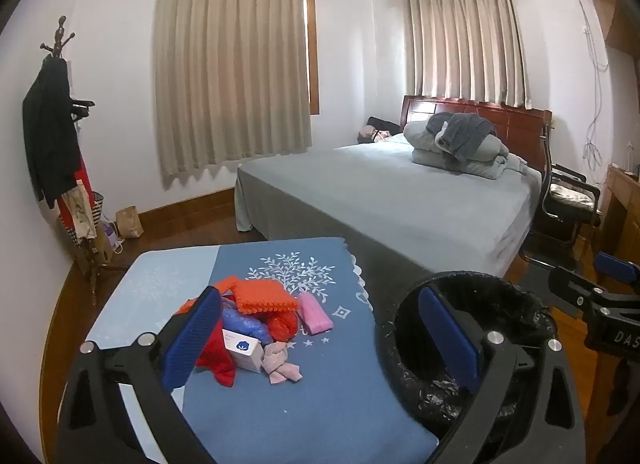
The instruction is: Collect trash
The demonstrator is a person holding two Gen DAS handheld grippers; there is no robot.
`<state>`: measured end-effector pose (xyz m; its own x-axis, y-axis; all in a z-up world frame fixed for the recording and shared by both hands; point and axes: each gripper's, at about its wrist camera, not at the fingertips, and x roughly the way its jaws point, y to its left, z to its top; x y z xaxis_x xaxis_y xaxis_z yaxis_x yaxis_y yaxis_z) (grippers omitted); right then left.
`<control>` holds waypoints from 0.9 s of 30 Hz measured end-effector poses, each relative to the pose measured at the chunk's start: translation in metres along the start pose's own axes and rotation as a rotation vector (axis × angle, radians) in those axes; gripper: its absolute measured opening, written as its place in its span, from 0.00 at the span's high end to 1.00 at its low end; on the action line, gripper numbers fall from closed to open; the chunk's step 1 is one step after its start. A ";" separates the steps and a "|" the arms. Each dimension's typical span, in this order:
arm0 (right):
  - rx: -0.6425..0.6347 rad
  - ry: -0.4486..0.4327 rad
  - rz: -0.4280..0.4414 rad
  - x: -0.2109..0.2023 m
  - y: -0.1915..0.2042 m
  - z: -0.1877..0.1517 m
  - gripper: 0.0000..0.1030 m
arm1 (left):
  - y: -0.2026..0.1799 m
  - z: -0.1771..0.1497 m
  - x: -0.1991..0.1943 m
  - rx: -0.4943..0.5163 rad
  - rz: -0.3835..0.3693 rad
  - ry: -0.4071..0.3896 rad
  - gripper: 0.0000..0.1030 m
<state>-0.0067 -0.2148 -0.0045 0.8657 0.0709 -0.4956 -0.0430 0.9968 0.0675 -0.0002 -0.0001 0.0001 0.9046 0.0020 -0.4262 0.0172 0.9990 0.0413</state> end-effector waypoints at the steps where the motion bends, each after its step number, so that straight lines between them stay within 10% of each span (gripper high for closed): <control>1: 0.000 0.000 0.000 0.000 0.000 0.000 0.05 | 0.000 0.000 0.001 -0.002 -0.002 0.007 0.06; 27: -0.002 0.001 -0.004 0.001 0.000 0.000 0.05 | 0.000 0.000 0.000 -0.002 -0.002 -0.001 0.06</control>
<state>-0.0062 -0.2148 -0.0049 0.8655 0.0672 -0.4964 -0.0409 0.9971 0.0636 -0.0001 0.0001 0.0000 0.9049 -0.0002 -0.4256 0.0185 0.9991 0.0388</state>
